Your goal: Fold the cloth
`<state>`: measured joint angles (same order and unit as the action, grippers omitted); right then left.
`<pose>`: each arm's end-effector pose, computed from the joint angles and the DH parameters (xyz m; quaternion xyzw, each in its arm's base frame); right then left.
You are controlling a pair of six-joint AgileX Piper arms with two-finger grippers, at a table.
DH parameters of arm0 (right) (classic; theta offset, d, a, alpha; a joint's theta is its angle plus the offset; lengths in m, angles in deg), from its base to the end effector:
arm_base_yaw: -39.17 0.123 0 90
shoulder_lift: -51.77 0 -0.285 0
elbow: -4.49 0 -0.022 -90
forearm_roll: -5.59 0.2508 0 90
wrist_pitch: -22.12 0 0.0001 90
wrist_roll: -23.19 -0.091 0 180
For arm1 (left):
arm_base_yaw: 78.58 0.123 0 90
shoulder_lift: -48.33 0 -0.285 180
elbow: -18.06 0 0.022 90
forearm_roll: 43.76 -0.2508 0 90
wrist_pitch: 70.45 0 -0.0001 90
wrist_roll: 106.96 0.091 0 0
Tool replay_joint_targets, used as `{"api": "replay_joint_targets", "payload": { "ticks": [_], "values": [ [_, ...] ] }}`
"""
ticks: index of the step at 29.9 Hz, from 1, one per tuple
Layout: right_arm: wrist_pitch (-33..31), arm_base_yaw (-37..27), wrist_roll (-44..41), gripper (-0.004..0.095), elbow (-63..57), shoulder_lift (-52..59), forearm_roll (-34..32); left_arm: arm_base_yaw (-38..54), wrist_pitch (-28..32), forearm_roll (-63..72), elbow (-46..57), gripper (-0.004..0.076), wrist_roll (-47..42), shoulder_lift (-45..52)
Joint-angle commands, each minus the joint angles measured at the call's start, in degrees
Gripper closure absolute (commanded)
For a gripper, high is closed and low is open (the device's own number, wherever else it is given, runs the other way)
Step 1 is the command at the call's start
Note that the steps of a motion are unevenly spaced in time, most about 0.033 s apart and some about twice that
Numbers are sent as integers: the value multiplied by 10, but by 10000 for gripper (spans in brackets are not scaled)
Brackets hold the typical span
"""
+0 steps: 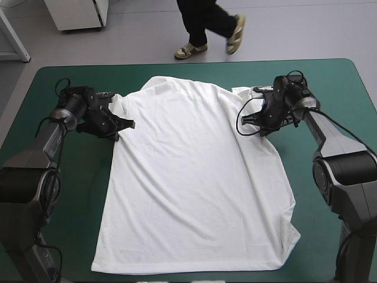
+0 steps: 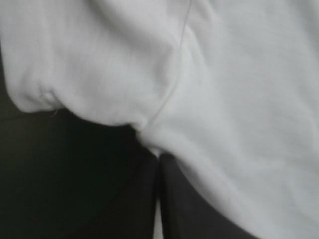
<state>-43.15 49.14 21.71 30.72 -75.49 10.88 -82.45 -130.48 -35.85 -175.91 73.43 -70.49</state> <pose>0.4364 0.0845 0.2354 -0.0593 0.9901 0.0556 0.1142 0.4076 -0.0385 0.2425 0.0105 0.9892 -0.0677 0.1293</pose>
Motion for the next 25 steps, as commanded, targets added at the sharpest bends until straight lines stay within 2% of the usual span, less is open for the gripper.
{"api": "replay_joint_targets", "payload": {
  "ticks": [1, 15, 22, 25],
  "values": [
    [-2, 0, 1, 925, 48, 86, 20, -1, 3, 9, -37, 733, 2, 69],
    [-7, 0, 15, 927, 203, 232, 48, -1, -31, 23, -183, 733, 18, 197],
    [-11, 1, 15, 927, 304, 282, 53, -1, -33, 82, -322, 733, 45, 241],
    [-33, 1, 15, 927, 347, 300, 60, -1, -48, 95, -380, 733, 47, 252]
  ]
}}
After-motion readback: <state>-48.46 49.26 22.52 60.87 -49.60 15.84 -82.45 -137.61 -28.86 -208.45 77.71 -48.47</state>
